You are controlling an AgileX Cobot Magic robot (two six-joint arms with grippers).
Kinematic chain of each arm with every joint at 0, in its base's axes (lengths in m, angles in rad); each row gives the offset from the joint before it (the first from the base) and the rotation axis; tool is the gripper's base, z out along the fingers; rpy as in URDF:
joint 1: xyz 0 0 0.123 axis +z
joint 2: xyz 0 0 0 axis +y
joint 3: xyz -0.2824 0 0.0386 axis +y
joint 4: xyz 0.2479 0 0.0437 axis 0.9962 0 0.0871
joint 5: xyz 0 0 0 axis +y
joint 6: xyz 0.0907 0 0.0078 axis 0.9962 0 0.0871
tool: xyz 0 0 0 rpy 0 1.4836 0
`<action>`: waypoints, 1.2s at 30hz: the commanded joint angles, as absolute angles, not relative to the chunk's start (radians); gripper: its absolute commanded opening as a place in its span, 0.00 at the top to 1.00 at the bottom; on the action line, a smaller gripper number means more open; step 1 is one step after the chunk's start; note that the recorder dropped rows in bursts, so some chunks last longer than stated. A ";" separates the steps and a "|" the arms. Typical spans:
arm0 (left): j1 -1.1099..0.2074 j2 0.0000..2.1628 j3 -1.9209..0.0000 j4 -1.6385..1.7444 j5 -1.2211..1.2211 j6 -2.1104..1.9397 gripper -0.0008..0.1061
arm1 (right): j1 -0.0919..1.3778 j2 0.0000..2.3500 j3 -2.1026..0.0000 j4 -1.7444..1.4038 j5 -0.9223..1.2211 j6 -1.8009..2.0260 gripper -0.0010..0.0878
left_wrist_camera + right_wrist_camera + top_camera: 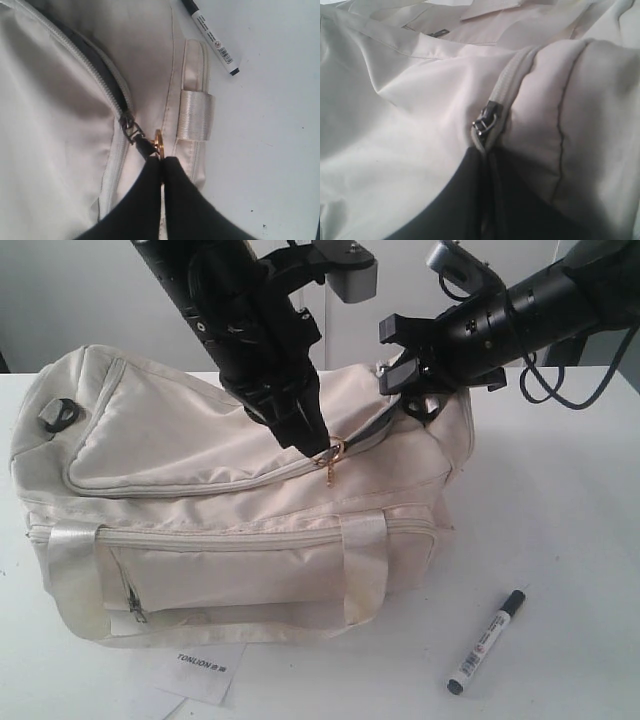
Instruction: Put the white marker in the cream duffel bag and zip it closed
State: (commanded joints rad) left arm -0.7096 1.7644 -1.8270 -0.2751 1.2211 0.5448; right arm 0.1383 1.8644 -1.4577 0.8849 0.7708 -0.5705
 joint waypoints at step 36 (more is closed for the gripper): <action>-0.710 1.704 -1.776 -0.226 1.221 0.448 0.99 | 0.136 1.864 -1.458 0.881 0.748 -0.579 0.99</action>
